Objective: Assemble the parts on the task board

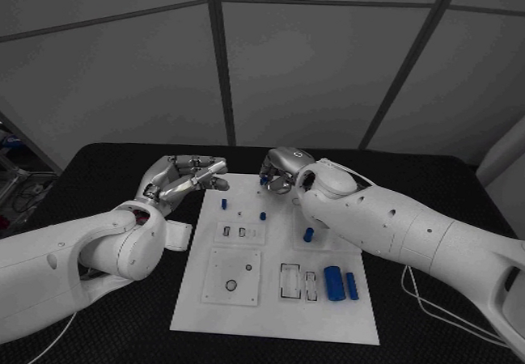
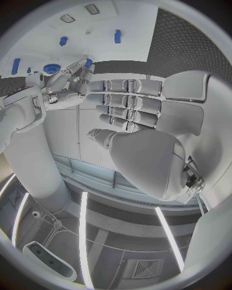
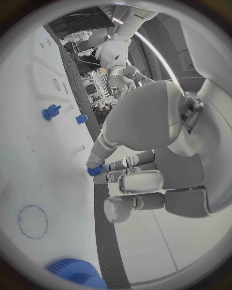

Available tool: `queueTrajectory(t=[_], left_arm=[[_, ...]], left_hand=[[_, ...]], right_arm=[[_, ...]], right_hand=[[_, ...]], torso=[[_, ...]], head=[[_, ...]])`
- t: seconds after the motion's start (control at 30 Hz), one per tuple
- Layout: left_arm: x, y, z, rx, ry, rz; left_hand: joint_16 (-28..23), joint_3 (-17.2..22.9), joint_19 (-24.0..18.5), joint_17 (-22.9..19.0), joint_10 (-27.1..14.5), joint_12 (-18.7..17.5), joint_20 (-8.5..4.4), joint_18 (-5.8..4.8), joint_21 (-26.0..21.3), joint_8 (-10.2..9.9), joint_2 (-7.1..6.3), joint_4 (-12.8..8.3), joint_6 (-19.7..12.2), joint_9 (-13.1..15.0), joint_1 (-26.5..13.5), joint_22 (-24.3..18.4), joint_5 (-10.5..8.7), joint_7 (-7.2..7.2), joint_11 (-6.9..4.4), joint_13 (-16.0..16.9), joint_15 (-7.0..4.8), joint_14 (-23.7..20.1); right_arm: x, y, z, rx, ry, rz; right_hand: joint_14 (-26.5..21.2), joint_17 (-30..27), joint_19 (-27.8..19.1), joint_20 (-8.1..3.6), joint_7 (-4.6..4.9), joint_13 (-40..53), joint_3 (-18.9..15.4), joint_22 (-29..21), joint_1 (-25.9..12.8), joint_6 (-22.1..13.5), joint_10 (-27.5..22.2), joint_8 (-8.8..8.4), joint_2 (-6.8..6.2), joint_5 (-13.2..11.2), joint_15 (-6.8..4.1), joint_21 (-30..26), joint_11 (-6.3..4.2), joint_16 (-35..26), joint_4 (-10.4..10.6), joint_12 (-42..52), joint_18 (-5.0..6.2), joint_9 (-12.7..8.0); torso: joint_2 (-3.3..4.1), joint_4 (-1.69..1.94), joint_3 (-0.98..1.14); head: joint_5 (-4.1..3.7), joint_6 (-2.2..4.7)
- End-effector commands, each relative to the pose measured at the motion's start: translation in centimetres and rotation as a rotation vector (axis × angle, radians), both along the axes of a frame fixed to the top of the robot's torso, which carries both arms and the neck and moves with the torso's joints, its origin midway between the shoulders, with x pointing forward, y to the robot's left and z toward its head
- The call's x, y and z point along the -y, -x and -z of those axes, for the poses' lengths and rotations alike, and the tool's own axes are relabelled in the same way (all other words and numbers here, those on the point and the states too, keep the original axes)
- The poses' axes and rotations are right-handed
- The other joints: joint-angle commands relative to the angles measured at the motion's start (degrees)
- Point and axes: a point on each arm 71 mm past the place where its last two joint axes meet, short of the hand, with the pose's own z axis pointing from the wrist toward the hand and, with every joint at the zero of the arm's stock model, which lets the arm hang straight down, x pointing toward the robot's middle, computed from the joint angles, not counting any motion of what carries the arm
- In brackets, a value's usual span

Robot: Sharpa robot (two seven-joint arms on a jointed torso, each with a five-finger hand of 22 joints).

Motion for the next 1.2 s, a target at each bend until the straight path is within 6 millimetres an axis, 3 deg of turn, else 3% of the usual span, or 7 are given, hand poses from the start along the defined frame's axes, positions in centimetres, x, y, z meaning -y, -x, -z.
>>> queueTrajectory(t=[0.03,0.27,0.43,0.9,1.03,1.1,1.2], left_arm=[[0.1,0.0,-0.2,0.008,0.003,0.007],[0.2,-0.1,-0.2,0.008,0.003,0.007],[0.1,-0.1,-0.2,0.008,0.002,0.007],[-0.3,-0.1,-0.3,0.008,-0.002,-0.002],[-0.6,-0.1,-0.2,0.008,-0.005,-0.007],[-0.6,-0.1,-0.2,0.008,-0.005,-0.007],[-0.6,-0.2,-0.2,0.008,-0.005,-0.007]], left_hand=[[-0.21,0.02,-0.07,0.06,-0.08,-0.19,0.14,-0.59,-0.05,-0.33,0.07,-0.26,0.01,-0.07,-0.14,-0.08,-0.31,0.44,0.14,-0.06,0.29,-0.10],[-0.21,0.02,-0.07,0.06,-0.08,-0.19,0.14,-0.59,-0.05,-0.33,0.07,-0.26,0.01,-0.07,-0.14,-0.08,-0.31,0.44,0.14,-0.06,0.29,-0.10],[-0.27,0.01,-0.09,0.10,-0.08,-0.26,0.16,-0.59,-0.07,-0.39,0.09,-0.32,0.03,-0.06,-0.14,-0.10,-0.31,0.45,0.15,-0.05,0.31,-0.11],[-0.27,0.01,-0.10,0.10,-0.08,-0.26,0.16,-0.59,-0.07,-0.40,0.09,-0.32,0.04,-0.06,-0.15,-0.10,-0.31,0.45,0.15,-0.05,0.31,-0.11],[-0.27,0.01,-0.10,0.10,-0.08,-0.26,0.16,-0.59,-0.07,-0.40,0.09,-0.32,0.04,-0.06,-0.15,-0.10,-0.31,0.45,0.15,-0.05,0.31,-0.11],[-0.27,0.01,-0.10,0.10,-0.08,-0.26,0.16,-0.59,-0.07,-0.40,0.09,-0.32,0.04,-0.06,-0.15,-0.10,-0.31,0.45,0.15,-0.05,0.31,-0.11],[-0.27,0.01,-0.10,0.10,-0.08,-0.26,0.16,-0.59,-0.07,-0.40,0.09,-0.32,0.04,-0.06,-0.15,-0.10,-0.31,0.45,0.15,-0.05,0.31,-0.11]], right_arm=[[-0.1,0.0,0.2,-0.023,0.030,0.000],[-0.2,0.0,0.3,-0.039,0.041,-0.001],[-0.1,-0.1,0.3,-0.035,0.039,0.004],[2.5,1.1,-1.1,0.039,-0.031,0.015],[5.6,1.8,-1.9,0.032,-0.113,0.049],[7.4,2.0,-2.2,0.003,-0.164,0.082],[10.0,2.3,-2.3,-0.061,-0.196,0.133]], right_hand=[[2.23,-0.09,-0.54,0.22,0.09,-0.14,0.00,-0.14,-0.27,-0.83,-0.85,-0.41,-0.47,-0.42,0.32,-0.04,0.24,0.23,0.47,-0.47,-0.73,-0.21],[2.11,-0.46,-1.01,0.65,0.42,-0.50,-0.19,-0.66,-0.96,-2.45,-2.99,-1.11,-1.63,-1.37,0.84,-0.29,0.81,0.15,0.81,-0.91,-0.64,-0.52],[1.61,-2.19,-2.26,1.61,1.45,-1.49,-1.81,-2.40,-1.68,-6.97,-7.99,-1.29,-3.24,-2.40,1.91,-1.31,2.07,-0.64,1.30,-0.83,-0.34,-1.20],[1.54,-2.44,-2.29,1.94,1.60,-1.63,-3.96,-2.68,-1.07,-8.36,-8.29,-0.99,-3.26,-2.16,2.00,-1.48,2.12,-0.65,1.65,0.63,-0.23,-0.96],[1.79,-1.61,-1.63,1.58,1.36,-0.91,-3.84,-1.92,-1.13,-5.94,-3.72,-0.04,-2.40,0.49,1.41,-0.95,1.30,-0.11,2.55,3.23,-0.33,-0.45],[2.11,-0.36,-0.67,0.85,0.43,0.66,-3.92,-0.50,-0.90,-4.23,2.36,0.72,-2.19,1.76,0.31,-0.14,-0.27,0.56,2.74,6.60,-0.52,-0.12],[2.59,1.68,0.54,-0.47,-0.49,3.37,-5.35,1.15,-1.55,-4.15,7.60,0.68,-3.59,2.85,-0.98,0.82,-1.67,1.62,3.02,10.69,-0.88,-0.17]], torso=[[0.00,0.01,0.00],[0.01,-0.02,0.02],[0.01,-0.07,0.01],[-0.14,-0.29,0.12],[-0.33,-0.66,0.26],[-0.43,-0.86,0.32],[-0.56,-1.11,0.37]], head=[[0.17,0.02],[0.24,0.03],[0.24,0.01],[0.30,0.22],[0.55,0.33],[0.58,0.51],[0.56,0.61]])
